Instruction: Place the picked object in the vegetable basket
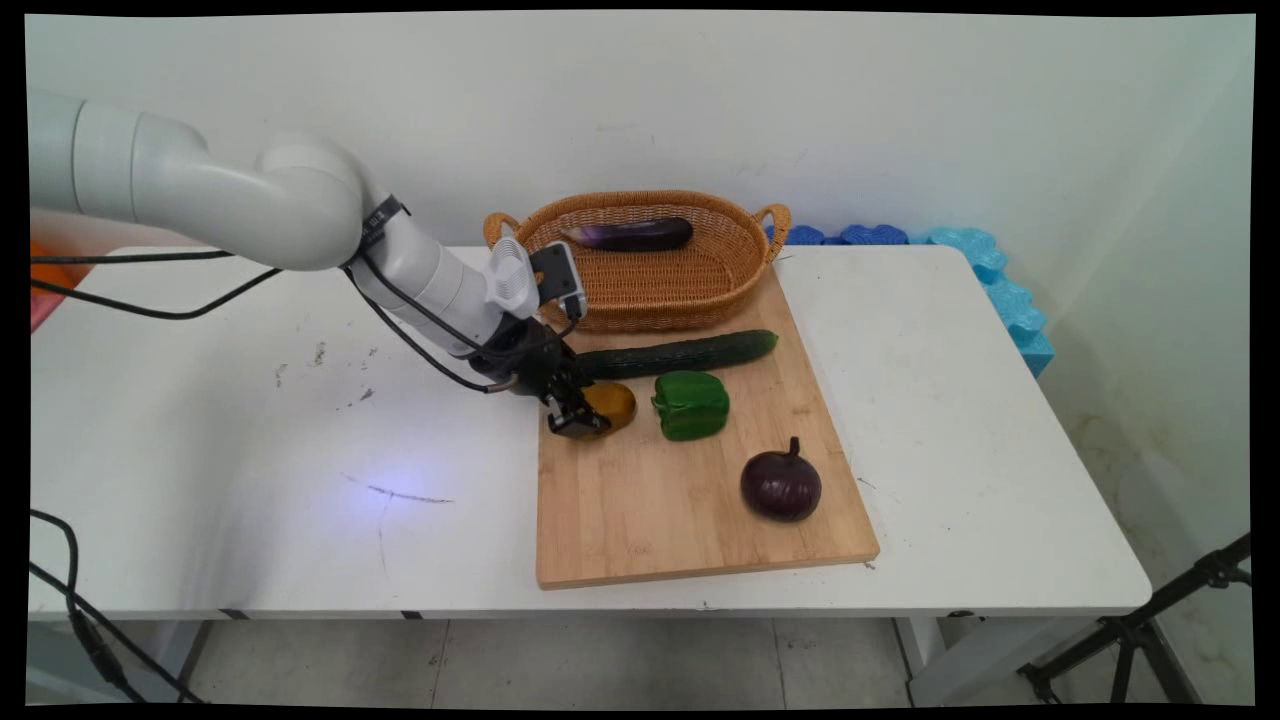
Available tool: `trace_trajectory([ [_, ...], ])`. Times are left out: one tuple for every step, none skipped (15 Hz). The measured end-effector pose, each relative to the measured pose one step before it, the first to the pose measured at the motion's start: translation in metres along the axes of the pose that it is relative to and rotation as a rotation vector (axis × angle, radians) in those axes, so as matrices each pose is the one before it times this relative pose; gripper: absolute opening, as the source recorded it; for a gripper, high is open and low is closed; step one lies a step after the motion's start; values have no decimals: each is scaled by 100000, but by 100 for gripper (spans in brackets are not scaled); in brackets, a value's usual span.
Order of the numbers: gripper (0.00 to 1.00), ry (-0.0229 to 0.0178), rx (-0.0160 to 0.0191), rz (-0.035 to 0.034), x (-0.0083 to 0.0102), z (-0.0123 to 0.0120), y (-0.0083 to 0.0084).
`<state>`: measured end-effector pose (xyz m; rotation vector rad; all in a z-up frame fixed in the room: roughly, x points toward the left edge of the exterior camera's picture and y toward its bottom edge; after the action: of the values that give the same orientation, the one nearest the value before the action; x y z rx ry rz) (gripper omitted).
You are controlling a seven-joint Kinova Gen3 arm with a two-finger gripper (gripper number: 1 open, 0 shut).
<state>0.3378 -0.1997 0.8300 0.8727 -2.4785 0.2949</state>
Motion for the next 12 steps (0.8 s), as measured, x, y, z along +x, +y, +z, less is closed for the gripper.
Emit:
trace_trajectory([
  [0,648,25,-207,320,-130,9],
  [0,627,-20,-68,373,-197,-19],
  [0,632,-9,149,405,-228,-35],
  [0,868,33,350,563,-330,-77],
  [0,880,-28,568,649,-370,-109],
  [0,739,-29,587,560,-340,-112],
  [0,970,91,771,726,-421,-222],
  [0,868,116,1115,769,-393,-279],
  [0,803,412,1199,739,-411,-394],
  [0,755,553,955,655,-344,-451],
  [0,453,422,729,431,-206,-345],
  [0,612,786,994,607,-310,-577],
])
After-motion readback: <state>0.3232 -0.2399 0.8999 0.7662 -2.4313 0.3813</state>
